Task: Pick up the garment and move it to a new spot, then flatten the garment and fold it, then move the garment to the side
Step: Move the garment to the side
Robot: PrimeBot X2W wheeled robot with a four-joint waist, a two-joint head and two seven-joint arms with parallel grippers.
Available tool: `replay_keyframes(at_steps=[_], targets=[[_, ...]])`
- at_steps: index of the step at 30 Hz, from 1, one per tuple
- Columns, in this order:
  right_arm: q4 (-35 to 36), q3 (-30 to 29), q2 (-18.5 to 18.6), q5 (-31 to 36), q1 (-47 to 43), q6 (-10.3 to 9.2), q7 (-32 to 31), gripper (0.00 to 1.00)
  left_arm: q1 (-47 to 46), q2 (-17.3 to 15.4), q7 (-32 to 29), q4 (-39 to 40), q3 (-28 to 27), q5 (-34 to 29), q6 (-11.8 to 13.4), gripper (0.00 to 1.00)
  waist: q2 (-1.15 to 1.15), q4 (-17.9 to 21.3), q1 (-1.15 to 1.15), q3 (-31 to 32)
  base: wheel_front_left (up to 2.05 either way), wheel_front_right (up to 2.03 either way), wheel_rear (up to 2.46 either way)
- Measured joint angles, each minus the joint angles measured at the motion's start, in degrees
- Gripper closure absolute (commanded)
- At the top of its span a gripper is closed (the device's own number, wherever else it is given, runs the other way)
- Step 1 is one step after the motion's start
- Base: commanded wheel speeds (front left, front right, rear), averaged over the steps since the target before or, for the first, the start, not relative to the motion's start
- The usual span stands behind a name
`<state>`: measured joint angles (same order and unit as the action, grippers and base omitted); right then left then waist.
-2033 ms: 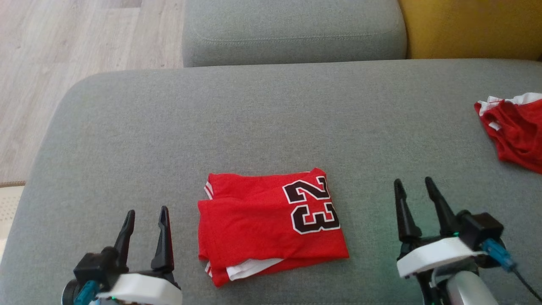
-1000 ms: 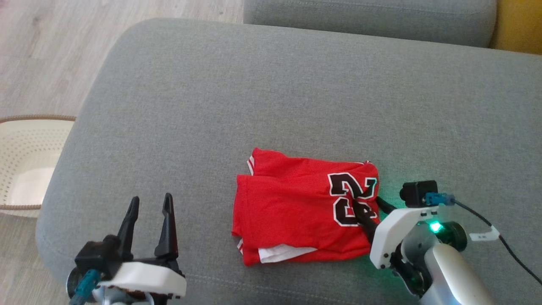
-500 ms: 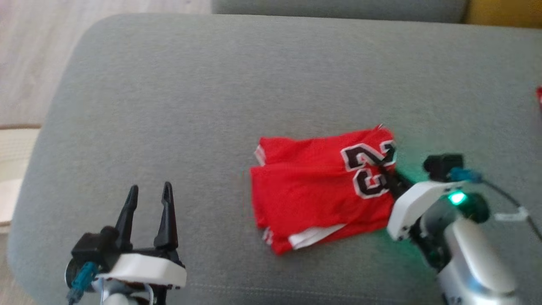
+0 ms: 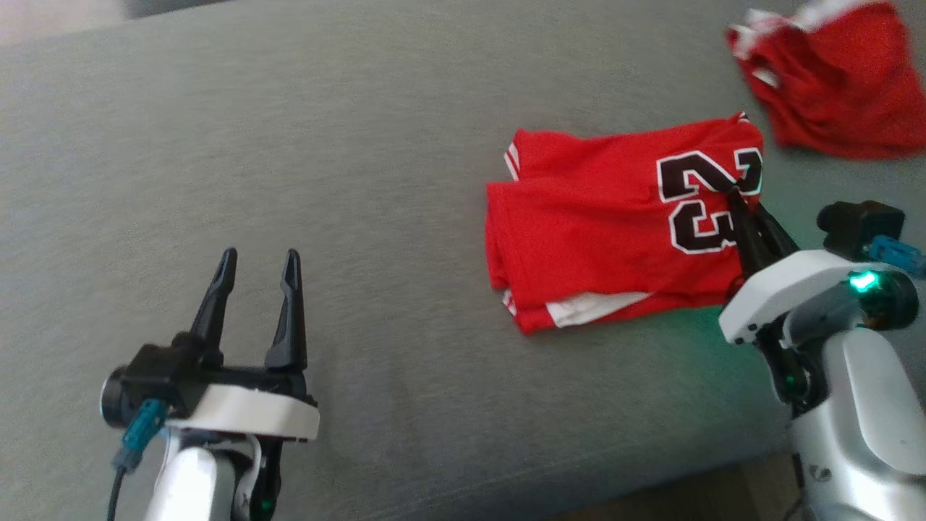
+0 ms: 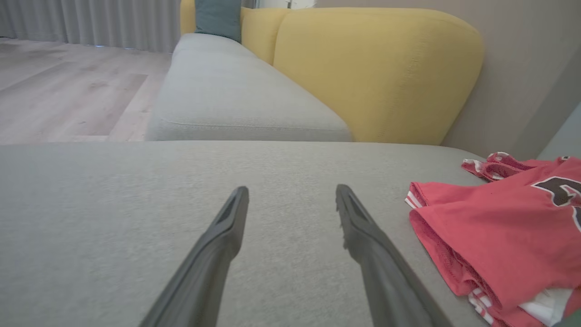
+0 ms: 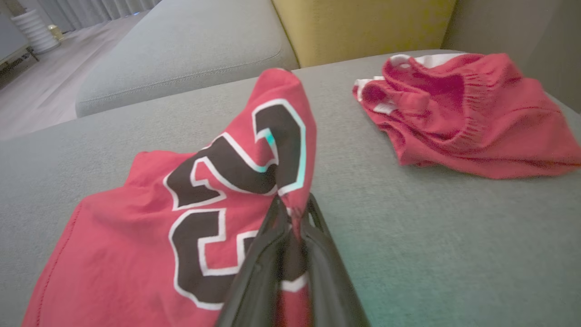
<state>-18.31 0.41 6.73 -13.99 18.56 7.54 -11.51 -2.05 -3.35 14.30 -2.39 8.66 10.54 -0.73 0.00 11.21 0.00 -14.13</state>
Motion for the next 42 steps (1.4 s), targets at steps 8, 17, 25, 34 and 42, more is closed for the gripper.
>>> replay_keyframes(at_steps=[8,17,25,34,42], targets=[[-1.22,0.92,-2.57,0.37,2.06,0.0,2.97,1.0,-2.35,-1.15,0.01,-0.22,0.26,-1.48,-0.91,0.0,0.0,10.66,0.0,-4.17,0.0,0.0,0.0],[-4.94,0.09,-2.65,1.97,8.3,0.0,4.53,1.0,-3.24,-1.29,0.01,-1.3,1.25,-1.99,-1.45,0.0,0.0,11.93,0.0,-6.25,0.0,0.0,0.0],[-11.04,-5.09,1.67,6.24,18.03,0.0,3.92,1.0,-3.07,-0.35,0.01,-1.16,1.69,-1.15,-1.26,0.0,0.0,6.67,0.0,-4.19,0.0,0.0,0.0],[-19.16,-9.47,9.4,12.88,27.04,0.0,3.41,1.0,-2.92,0.07,0.01,-0.51,2.35,-0.31,-0.81,0.0,0.0,0.69,0.0,-3.8,0.0,0.0,0.0],[-21.64,-15.19,15.21,19.6,31.38,0.0,2.35,1.0,-2.96,0.19,0.01,0.07,3.24,-0.27,-0.8,0.0,0.0,-2.94,0.0,-5.15,0.0,0.0,0.0]])
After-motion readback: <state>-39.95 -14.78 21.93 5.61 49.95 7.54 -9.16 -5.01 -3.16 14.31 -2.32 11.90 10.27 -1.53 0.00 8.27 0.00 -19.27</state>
